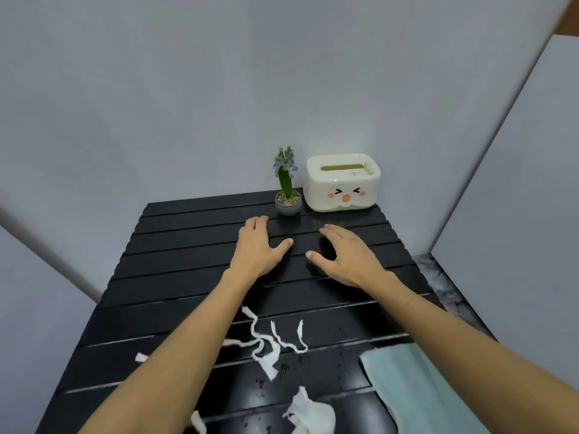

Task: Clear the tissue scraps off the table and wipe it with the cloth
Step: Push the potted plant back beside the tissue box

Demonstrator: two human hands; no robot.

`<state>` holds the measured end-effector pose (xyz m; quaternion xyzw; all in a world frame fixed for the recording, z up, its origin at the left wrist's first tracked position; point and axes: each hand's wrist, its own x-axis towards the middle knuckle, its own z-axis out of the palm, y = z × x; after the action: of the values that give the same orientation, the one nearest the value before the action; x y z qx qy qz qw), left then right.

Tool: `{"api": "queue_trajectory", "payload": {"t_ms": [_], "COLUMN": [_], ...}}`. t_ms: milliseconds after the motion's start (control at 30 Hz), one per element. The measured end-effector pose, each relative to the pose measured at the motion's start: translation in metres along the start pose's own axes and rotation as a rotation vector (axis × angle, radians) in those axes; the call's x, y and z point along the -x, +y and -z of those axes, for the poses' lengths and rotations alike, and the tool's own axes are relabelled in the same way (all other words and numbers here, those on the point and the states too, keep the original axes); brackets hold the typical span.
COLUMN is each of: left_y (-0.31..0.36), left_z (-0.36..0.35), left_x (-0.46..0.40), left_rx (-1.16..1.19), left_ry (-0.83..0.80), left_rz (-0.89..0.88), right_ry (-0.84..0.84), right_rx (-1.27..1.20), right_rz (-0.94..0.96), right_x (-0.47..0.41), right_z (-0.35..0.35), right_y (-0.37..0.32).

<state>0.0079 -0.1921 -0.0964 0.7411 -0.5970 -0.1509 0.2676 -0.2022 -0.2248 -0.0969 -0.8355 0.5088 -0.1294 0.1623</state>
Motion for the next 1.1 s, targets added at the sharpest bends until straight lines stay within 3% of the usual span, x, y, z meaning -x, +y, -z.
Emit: {"api": "queue_trajectory", "payload": {"t_ms": [567, 1100], "left_y": [0.002, -0.008], "left_z": [0.086, 0.092], "left_x": [0.21, 0.373], "left_rx": [0.016, 0.086], "left_ry": [0.06, 0.116], "left_rz": [-0.026, 0.022], "right_ry": [0.067, 0.162], "right_rx": [-0.054, -0.031], "right_rz": [-0.047, -0.154], "right_x": [0.184, 0.298], "right_z": [0.043, 0.048], "right_y": [-0.05, -0.046]}}
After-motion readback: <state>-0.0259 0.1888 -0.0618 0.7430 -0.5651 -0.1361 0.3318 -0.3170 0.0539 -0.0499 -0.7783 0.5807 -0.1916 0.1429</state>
